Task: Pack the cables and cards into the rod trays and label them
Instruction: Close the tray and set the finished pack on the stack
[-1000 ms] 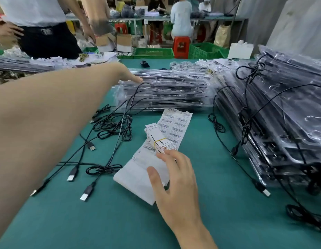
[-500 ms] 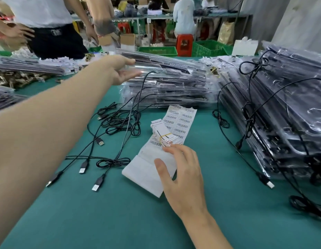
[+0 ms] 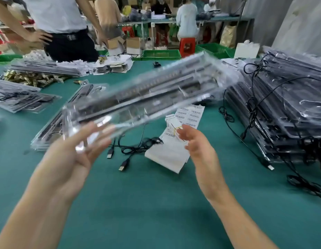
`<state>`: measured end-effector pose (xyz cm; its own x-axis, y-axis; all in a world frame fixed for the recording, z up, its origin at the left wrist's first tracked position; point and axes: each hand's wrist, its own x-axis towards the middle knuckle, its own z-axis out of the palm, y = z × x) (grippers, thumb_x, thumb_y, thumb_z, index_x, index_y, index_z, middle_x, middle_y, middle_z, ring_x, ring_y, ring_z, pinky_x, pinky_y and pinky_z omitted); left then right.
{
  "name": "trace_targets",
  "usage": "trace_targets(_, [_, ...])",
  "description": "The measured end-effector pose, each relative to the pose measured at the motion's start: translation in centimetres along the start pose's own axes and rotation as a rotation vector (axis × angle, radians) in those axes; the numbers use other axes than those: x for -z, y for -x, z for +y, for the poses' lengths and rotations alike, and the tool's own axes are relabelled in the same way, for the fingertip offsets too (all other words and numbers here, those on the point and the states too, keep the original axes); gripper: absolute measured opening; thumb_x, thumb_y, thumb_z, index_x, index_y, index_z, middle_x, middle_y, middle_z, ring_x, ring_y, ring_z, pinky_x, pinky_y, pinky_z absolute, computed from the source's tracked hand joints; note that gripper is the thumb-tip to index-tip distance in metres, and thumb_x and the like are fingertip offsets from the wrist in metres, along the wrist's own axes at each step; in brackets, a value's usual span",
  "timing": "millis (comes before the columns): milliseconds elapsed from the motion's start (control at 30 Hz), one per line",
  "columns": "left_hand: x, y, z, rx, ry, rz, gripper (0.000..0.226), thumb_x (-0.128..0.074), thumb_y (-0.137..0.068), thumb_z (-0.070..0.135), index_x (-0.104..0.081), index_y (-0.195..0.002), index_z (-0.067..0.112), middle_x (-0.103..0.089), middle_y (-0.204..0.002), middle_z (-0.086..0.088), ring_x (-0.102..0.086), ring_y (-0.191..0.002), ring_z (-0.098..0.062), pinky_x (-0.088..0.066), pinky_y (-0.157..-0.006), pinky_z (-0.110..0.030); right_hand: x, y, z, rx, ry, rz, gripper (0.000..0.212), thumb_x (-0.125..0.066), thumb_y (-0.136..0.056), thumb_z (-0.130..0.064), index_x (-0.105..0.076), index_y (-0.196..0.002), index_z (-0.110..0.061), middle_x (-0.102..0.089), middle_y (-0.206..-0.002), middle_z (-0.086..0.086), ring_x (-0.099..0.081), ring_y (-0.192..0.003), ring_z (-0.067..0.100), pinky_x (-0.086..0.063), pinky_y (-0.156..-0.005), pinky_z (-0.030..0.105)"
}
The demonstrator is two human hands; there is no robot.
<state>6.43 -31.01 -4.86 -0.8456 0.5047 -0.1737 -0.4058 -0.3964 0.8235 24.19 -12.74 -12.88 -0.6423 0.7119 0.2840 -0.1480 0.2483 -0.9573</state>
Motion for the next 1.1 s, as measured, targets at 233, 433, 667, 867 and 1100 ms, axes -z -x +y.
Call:
trace_targets(233, [7.4,7.4,-4.8,0.048,-0.215,-0.043,0.058,-0.074,-0.078,0.02,-0.057,-0.133,0.01,-0.071,-0.123,-0.019,-0.072,-0.105,-0.041,-0.063,-0.066,-0.035,-0.2,6.2,-4.1,-0.497,-0.608,0.164,0.049,-0.072,-0.08,-0.045,-0.057,-0.104,-0.006,-0.054,-0.078,0.015,-0.069,-0.066,0.03,-0.062,-0.064,0.042])
trace_targets(433, [7.3,8.9,-6.0,-0.05,-0.078,-0.474,0.056,-0.039,-0.099,-0.006,-0.038,-0.149,0.019,-0.067,-0.131,-0.018,-0.064,-0.126,-0.022,-0.047,-0.111,-0.04,-0.8,7.3,-9.0,-0.445,-0.798,0.19,0.022,-0.072,-0.078,-0.028,-0.063,-0.08,-0.009,-0.062,-0.068,0.013,-0.07,-0.06,0.031,-0.059,-0.056,0.036])
trace_targets(667, [4.5,7.7,-7.5,-0.627,-0.83,-0.509,0.01,-0.054,-0.096,0.04,-0.063,-0.098,0.036,-0.065,-0.126,0.009,-0.052,-0.135,-0.014,-0.041,-0.107,-0.023,-1.1,4.8,-14.3,-0.322,-0.83,0.182,0.015,-0.064,-0.096,-0.023,-0.059,-0.098,-0.009,-0.06,-0.087,0.017,-0.073,-0.07,0.033,-0.06,-0.058,0.029])
trace_targets(867, [4.8,6.7,-5.2,-0.764,-0.533,-0.366,0.018,-0.064,-0.096,0.053,-0.064,-0.101,0.035,-0.059,-0.077,0.006,-0.055,-0.064,-0.017,-0.048,-0.059,-0.04,0.9,2.2,-16.7,-0.162,-0.879,0.147,0.038,-0.053,-0.104,-0.022,-0.051,-0.135,-0.001,-0.074,-0.104,0.022,-0.075,-0.095,0.038,-0.061,-0.062,0.028])
trace_targets(1100, [5.0,4.1,-6.1,-0.544,-0.957,-0.435,0.009,-0.067,-0.091,0.033,-0.07,-0.096,0.04,-0.072,-0.081,0.005,-0.066,-0.076,-0.013,-0.053,-0.075,-0.036,2.4,0.8,-18.9,-0.051,-0.899,0.125,0.045,-0.053,-0.103,-0.017,-0.044,-0.142,0.003,-0.07,-0.117,0.028,-0.073,-0.102,0.04,-0.061,-0.064,0.029])
